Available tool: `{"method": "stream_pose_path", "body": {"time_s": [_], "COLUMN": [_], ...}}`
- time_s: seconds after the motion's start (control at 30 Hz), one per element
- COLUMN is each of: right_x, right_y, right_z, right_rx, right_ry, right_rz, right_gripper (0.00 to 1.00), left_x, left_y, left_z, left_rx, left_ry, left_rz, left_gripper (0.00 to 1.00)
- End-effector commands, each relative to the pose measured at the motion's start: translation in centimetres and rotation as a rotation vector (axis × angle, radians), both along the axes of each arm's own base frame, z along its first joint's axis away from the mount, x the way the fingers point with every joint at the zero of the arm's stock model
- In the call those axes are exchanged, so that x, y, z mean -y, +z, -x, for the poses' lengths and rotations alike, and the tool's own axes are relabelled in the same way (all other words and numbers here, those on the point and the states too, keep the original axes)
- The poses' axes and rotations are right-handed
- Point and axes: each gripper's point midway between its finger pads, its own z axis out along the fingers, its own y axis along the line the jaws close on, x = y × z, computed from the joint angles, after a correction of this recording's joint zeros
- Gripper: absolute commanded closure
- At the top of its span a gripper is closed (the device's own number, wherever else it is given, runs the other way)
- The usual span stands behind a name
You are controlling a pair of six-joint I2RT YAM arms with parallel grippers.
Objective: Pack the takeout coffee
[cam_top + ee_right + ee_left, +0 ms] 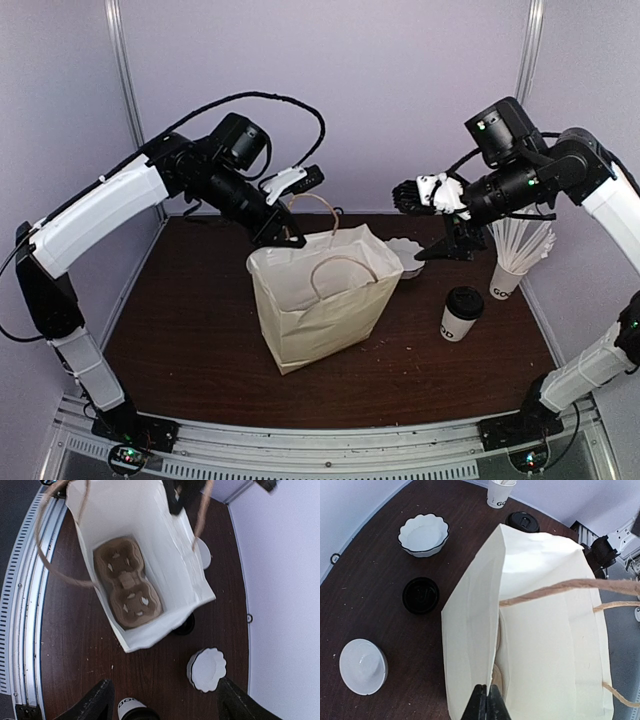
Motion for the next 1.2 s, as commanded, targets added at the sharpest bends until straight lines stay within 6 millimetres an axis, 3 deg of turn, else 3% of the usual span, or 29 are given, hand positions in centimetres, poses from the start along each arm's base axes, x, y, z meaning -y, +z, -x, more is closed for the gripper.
{"method": "stream_pose_path", "body": {"time_s": [0.0,0.2,0.37,0.7,1.17], "right_x": [4.8,11.3,14.4,16.5,17.1], "right_y": [-2.1,-7.2,-12.3,-16.7,-19.3], "right_z": [-2.4,-6.0,-6.4,-7.2,-7.0], "right_rx": [-0.090,-0.243,-0.268,-0.376,-0.530], "right_ry": [-0.201,-0.492,-0.598,-0.698,-0.591], "right_rz": [-0.020,0.000,0.158,0.348,0.434], "right_gripper": [0.26,0.24,0.24,0.20,0.16], "left_x": [-0.4,0.0,-0.2,-0.4,-0.3], "left_y": [3.1,2.7,1.8,1.3,0.9], "left_z": [1.8,3.3,3.1,3.1,3.1], "left_rx": [0.155,0.254,0.311,0.314,0.317], "left_ry": [-0.014,-0.037,-0.029,-0.035,-0.042], "left_rz": [-0.017,-0.095,-0.157,-0.172,-0.177], "left_gripper": [1.00,1.00,1.00,1.00,1.00]}}
